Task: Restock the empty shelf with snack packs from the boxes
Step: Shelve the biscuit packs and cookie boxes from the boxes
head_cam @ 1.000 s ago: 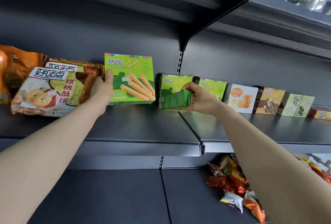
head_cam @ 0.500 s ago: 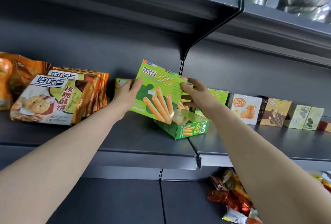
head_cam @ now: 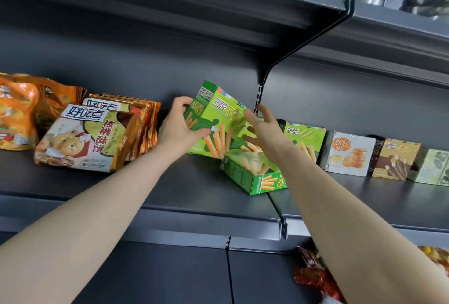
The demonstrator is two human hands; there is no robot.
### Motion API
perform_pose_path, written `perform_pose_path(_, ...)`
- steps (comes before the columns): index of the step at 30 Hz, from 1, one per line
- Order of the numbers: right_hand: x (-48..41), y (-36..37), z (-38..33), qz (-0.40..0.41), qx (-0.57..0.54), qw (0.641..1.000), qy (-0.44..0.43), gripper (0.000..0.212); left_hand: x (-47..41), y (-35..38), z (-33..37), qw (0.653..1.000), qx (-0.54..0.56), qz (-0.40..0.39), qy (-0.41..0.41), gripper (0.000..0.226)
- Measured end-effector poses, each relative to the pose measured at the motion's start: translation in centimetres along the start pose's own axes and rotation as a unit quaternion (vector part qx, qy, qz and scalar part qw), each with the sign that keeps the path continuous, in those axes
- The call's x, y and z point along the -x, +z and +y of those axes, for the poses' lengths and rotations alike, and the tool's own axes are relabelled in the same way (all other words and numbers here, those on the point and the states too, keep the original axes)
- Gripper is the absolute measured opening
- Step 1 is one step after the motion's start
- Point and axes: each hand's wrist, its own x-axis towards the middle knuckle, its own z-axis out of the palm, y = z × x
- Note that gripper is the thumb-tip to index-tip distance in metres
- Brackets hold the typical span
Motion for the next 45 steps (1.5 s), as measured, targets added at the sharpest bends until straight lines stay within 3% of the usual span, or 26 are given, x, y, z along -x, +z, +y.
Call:
perform_pose_path(2,0.3,1.3,-0.8,-0.062,-0.057,0.996,0.024,0.068,0.4,0.7,0.3,0.976,-0.176,0.062,0.109,0.072)
perform_pose_path(4,0.5,2.6,-1.1,-0.113,-0.104,0.987,0.041,0.082,1.0,1.2,0.2,0.912,-0.338,0.069,0.220,0.075)
perform_pose_path(6,0.2,3.4,-0.8,-0.074,-0.120,0.989,0.054,0.087,1.4,1.5,0.0,0.878,-0.382,0.027,0.287,0.079)
perform_pose_path(8,0.0,3.4,-0.1,-0.005,-0.133,0.990,0.052,0.066,1.7,1.6,-0.1,0.865,-0.380,-0.023,0.327,0.082)
perform_pose_path(10,0.0,2.5,0.9,0.012,-0.143,0.989,0.047,0.052,1.9,1.7,-0.1,0.868,-0.355,-0.080,0.337,0.078)
perform_pose_path(14,0.3,0.2,1.8,-0.007,-0.155,0.987,0.040,0.061,2.0,1.3,-0.5,0.939,-0.232,-0.132,0.216,0.073)
perform_pose_path(18,0.6,-1.1,1.7,-0.023,-0.133,0.991,0.026,0.058,2.2,1.4,-1.4,0.941,-0.233,-0.157,0.189,0.083)
perform_pose_path(22,0.9,-2.3,1.6,-0.044,-0.163,0.986,0.007,0.054,2.3,1.8,-0.8,0.974,-0.159,-0.048,0.153,0.070)
perform_pose_path(24,1.1,-2.7,1.2,-0.065,-0.170,0.983,0.005,0.053,1.4,1.4,-0.4,0.987,-0.149,-0.020,0.059,0.072)
perform_pose_path(26,1.2,-2.7,0.7,-0.089,-0.170,0.981,0.013,0.053,0.4,0.5,0.0,0.986,-0.142,-0.074,-0.044,0.068)
perform_pose_path(29,1.1,-2.0,0.6,-0.096,-0.185,0.978,0.028,0.048,0.0,-0.9,-0.1,0.967,0.054,-0.193,-0.156,0.031)
perform_pose_path(31,0.5,-1.4,0.6,-0.088,-0.214,0.972,0.029,0.043,-0.2,-1.3,-0.6,0.960,0.140,-0.179,-0.162,0.022)
perform_pose_path(33,-0.5,-0.7,0.9,-0.054,-0.227,0.971,0.046,0.040,-0.5,-1.1,-1.0,0.975,0.138,-0.099,-0.142,0.025)
perform_pose_path(35,-1.2,0.1,1.7,0.008,-0.084,0.994,0.064,0.034,-0.8,-0.8,-1.6,0.986,0.092,-0.022,-0.136,0.037)
perform_pose_path(37,-1.4,0.6,3.0,-0.003,0.171,0.985,0.024,0.033,-0.9,-1.0,-2.6,0.990,0.045,0.031,-0.133,0.043)
perform_pose_path(39,-1.1,1.4,4.1,-0.096,0.354,0.930,-0.006,0.034,-1.0,-1.2,-4.2,0.987,0.033,0.065,-0.140,0.046)
perform_pose_path(42,-1.2,2.5,5.2,-0.208,0.548,0.810,-0.035,0.037,-0.9,-0.7,-5.7,0.977,0.024,0.081,-0.194,0.047)
perform_pose_path(45,-1.4,2.1,5.2,-0.218,0.599,0.769,-0.046,0.033,-0.6,0.3,-5.9,0.975,0.026,0.069,-0.208,0.047)
